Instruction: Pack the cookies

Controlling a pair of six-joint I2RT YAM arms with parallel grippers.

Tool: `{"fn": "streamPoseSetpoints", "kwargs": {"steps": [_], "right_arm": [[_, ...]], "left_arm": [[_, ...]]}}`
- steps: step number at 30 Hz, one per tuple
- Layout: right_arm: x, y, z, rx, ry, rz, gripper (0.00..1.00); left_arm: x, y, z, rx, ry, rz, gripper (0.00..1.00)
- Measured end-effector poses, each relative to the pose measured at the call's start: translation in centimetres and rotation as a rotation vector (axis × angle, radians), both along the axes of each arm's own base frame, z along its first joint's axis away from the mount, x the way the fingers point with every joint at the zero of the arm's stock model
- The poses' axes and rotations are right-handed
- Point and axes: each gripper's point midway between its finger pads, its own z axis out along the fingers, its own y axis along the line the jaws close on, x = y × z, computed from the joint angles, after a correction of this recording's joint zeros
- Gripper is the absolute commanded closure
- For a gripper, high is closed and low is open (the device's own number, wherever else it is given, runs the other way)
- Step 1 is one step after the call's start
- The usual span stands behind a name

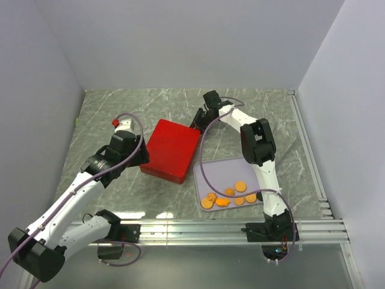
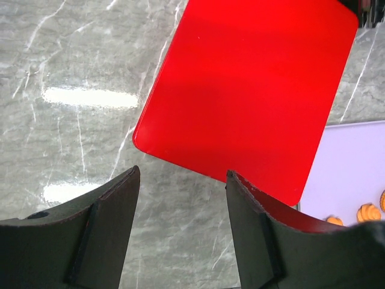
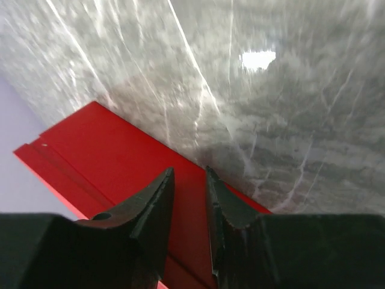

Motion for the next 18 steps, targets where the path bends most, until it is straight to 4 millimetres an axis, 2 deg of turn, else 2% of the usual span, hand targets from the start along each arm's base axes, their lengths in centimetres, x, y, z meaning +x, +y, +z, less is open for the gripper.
{"fn": "streamPoseSetpoints", "kwargs": {"steps": [7, 11, 18], "right_arm": [[-1.7, -0.4, -0.4, -0.027, 0.019, 0.021, 0.66], [-3.0, -0.7, -0.3, -0.041, 0.034, 0.023, 0.66], [-4.4, -0.4, -0.2, -0.044, 0.044, 0.04, 0.67]], "left_arm": [[-0.1, 0.1, 0.1, -0.007, -0.001, 0.013, 0.35], [0.0, -0.1, 0.0, -0.022, 0.0, 0.015, 0.4], [0.5, -1.8, -0.8, -0.08, 0.029, -0.014, 0.43]]}}
